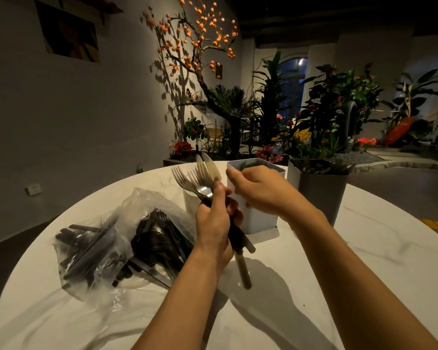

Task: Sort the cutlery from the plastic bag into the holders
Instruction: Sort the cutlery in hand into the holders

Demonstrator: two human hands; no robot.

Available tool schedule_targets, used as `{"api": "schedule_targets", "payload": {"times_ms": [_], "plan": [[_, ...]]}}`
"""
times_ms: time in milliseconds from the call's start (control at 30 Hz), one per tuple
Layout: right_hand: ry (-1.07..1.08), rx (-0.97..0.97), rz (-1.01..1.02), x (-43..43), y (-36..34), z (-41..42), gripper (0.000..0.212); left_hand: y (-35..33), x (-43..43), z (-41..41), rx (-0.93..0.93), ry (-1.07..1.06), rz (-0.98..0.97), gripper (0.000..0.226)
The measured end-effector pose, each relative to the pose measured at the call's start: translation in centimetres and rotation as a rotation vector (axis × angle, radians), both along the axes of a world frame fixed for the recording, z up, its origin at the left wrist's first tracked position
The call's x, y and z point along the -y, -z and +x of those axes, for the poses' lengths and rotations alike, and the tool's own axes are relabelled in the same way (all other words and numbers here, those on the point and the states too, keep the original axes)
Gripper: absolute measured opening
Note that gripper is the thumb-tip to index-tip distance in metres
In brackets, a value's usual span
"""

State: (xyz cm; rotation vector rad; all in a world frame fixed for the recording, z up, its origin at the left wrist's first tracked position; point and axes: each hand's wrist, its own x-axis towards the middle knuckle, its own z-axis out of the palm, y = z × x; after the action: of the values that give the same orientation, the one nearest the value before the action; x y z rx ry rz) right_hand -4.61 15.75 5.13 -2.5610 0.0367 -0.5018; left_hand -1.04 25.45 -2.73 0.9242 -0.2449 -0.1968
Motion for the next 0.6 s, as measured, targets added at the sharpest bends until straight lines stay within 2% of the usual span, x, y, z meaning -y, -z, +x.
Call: {"api": "schedule_targets", "payload": {"times_ms": [167, 267, 433, 533, 600], "plan": [[-0.09, -0.345, 0.465, 0.1, -0.4, -0.8, 0.065, -5.6, -2.3, 0.3, 0.16, -0.202, -0.252, 0.031], [-0.171, -0.399, 0.718, 0.0, 0.0, -0.7, 0.07, -8.4, -3.1, 1.1, 0.157, -0.34, -0.362, 0.03], [-0.123, -0.313, 1.135, -2.2, 1.5, 0.4, 0.071, -9.5, -2.6, 1.5, 0.103, -0.411, -0.468, 0.028], [-0.084, -0.129, 1.463, -3.6, 1.7, 0.9, 0.058, -8.8, -1.3, 1.3, 0.083, -0.339, -0.411, 0.029], [-0.071, 0.024, 1.598, -4.0, 1.4, 1.2, 0.053, -8.2, -0.3, 1.1, 0.058, -0.239, -0.372, 0.03]]}}
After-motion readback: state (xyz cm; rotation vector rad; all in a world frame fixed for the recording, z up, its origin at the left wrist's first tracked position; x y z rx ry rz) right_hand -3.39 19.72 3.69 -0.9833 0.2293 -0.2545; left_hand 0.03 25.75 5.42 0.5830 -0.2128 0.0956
